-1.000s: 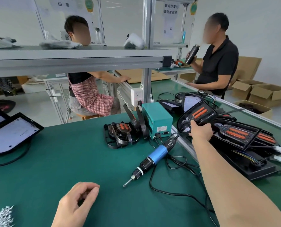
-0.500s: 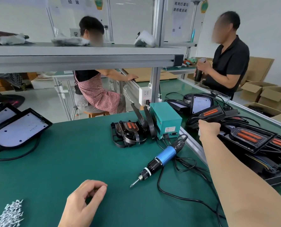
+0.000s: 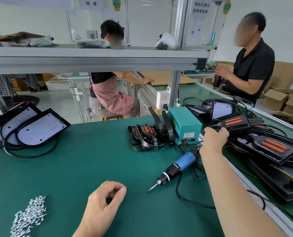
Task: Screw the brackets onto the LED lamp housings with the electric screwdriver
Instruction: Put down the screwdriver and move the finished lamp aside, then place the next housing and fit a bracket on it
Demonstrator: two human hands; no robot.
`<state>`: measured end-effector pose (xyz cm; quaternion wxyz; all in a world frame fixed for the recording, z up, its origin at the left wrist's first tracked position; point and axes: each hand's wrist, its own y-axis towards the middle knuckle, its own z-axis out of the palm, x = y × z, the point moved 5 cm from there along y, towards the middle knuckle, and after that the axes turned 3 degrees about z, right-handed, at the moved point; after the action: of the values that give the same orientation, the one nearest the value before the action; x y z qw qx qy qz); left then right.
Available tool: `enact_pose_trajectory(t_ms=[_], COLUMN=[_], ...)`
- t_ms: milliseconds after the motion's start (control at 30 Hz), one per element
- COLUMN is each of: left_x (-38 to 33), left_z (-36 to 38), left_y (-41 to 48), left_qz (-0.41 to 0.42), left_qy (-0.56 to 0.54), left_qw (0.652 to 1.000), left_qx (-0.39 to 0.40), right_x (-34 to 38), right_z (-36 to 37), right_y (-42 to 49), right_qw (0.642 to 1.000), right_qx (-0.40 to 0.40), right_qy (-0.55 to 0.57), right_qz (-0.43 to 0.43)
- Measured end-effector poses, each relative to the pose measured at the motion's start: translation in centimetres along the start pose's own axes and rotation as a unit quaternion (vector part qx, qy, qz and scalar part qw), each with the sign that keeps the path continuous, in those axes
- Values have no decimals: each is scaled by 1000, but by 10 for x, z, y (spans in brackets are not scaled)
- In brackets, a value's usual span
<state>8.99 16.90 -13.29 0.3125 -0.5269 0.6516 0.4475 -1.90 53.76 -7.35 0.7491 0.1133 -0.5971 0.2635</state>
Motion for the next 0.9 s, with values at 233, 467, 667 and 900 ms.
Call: enact_pose_trajectory(t_ms=[233, 467, 667, 900], left_x=[-2, -5, -10, -5], left_z=[-1, 1, 0, -4], left_y=[-1, 0, -1, 1], left_qz=[-3, -18, -24, -27], left_qy=[-9, -19, -28, -47], left_qw=[1000, 1000, 999, 999], left_qx=[-1, -5, -3, -2], right_x=[-17, -68, -114, -124], right_z=[39, 90, 117, 114], right_y=[-96, -171, -181, -183], right_qw=[978, 843, 714, 659], right_qx=[147, 370, 385, 304], right_qy=[-84, -327, -538, -604], right_qz=[-120, -213, -227, -329])
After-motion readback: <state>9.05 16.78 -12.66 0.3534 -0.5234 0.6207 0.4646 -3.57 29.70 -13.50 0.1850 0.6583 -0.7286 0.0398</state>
